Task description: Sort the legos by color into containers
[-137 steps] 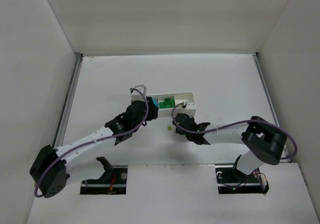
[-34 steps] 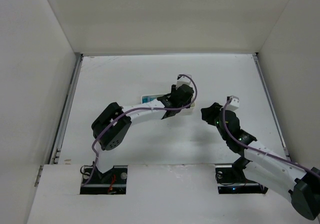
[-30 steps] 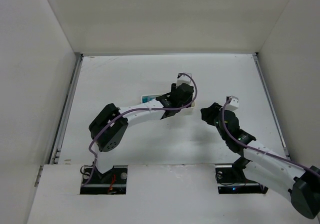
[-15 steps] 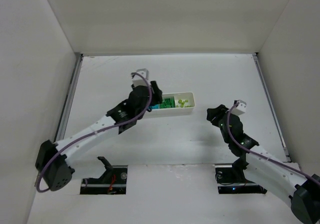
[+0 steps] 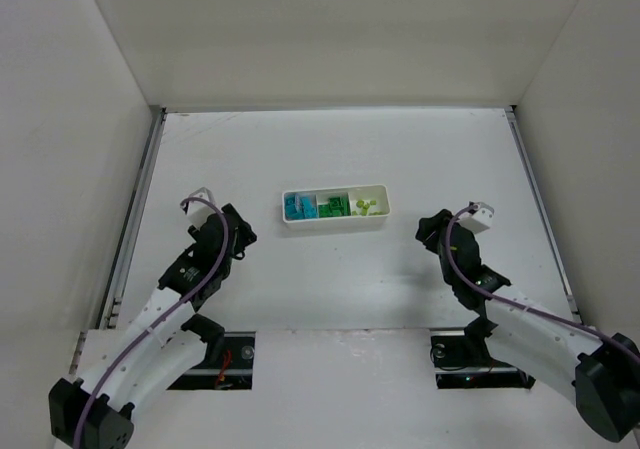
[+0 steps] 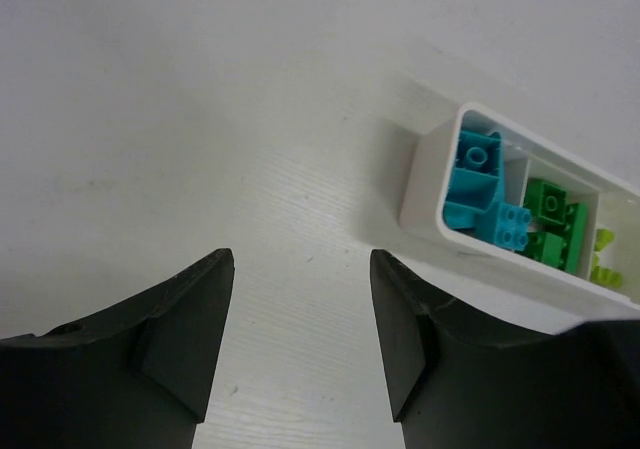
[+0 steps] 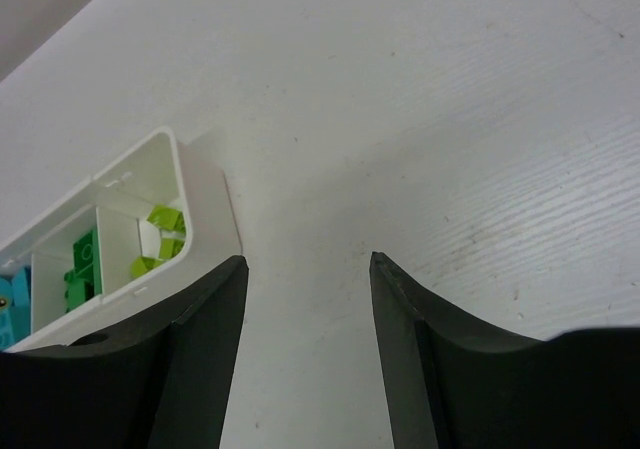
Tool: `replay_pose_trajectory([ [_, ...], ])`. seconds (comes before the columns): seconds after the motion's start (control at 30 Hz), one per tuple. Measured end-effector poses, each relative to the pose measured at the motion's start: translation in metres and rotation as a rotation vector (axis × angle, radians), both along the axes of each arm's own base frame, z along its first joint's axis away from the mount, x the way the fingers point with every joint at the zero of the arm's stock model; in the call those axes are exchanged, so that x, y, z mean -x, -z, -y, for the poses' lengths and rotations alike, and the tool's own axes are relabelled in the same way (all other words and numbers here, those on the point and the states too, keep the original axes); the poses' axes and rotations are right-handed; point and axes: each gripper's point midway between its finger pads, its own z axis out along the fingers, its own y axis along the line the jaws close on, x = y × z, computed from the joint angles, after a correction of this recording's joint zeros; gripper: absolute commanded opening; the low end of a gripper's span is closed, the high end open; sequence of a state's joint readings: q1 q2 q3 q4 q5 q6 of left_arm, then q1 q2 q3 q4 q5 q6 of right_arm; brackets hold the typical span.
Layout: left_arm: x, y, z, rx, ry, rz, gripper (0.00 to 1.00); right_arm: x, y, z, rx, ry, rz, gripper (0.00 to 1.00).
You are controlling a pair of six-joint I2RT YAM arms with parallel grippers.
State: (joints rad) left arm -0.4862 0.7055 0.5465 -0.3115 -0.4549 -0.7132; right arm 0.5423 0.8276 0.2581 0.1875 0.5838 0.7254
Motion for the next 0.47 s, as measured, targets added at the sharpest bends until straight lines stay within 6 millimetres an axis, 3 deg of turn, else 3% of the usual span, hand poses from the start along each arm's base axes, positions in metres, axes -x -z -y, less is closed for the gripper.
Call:
replay_pose_trajectory([
  [0.17, 0.010, 0.024, -0.011, -0.003, -0.034, -0.055, 0.52, -0.001, 0.003, 0.004, 0.014, 0.022, -0.007, 0.60],
  [0.47, 0.012, 0.029, -0.009, 0.014, -0.027, -0.070, 0.52, -0.002, 0.004, 0.005, 0.018, 0.034, -0.004, 0.61],
])
